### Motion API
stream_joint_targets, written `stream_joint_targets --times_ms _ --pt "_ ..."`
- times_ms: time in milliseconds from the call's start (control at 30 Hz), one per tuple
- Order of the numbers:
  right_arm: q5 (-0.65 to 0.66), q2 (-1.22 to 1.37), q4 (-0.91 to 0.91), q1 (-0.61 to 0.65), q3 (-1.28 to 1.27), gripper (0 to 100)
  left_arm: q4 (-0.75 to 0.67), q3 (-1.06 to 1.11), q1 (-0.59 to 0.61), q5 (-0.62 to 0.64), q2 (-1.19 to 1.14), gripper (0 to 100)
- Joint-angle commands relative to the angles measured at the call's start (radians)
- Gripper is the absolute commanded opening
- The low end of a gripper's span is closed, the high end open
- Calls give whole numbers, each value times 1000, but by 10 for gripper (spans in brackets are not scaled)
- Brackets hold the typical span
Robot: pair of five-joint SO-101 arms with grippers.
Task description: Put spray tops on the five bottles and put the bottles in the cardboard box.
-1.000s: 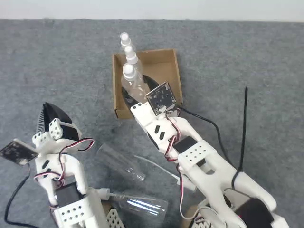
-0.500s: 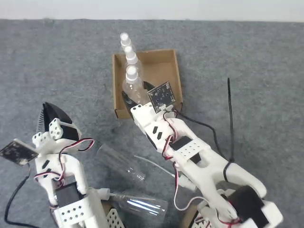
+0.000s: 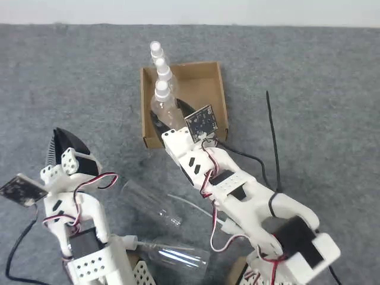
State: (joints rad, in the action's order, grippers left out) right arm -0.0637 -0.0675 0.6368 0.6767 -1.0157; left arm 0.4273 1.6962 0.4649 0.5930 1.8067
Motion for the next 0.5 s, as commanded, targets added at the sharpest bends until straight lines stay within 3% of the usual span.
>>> stream_joint_targets --times_ms 0,467 --pt "-8 19 25 5 77 64 -17 -12 3 3 15 14" --pt "-8 191 28 4 137 67 -15 -12 5 3 15 14"
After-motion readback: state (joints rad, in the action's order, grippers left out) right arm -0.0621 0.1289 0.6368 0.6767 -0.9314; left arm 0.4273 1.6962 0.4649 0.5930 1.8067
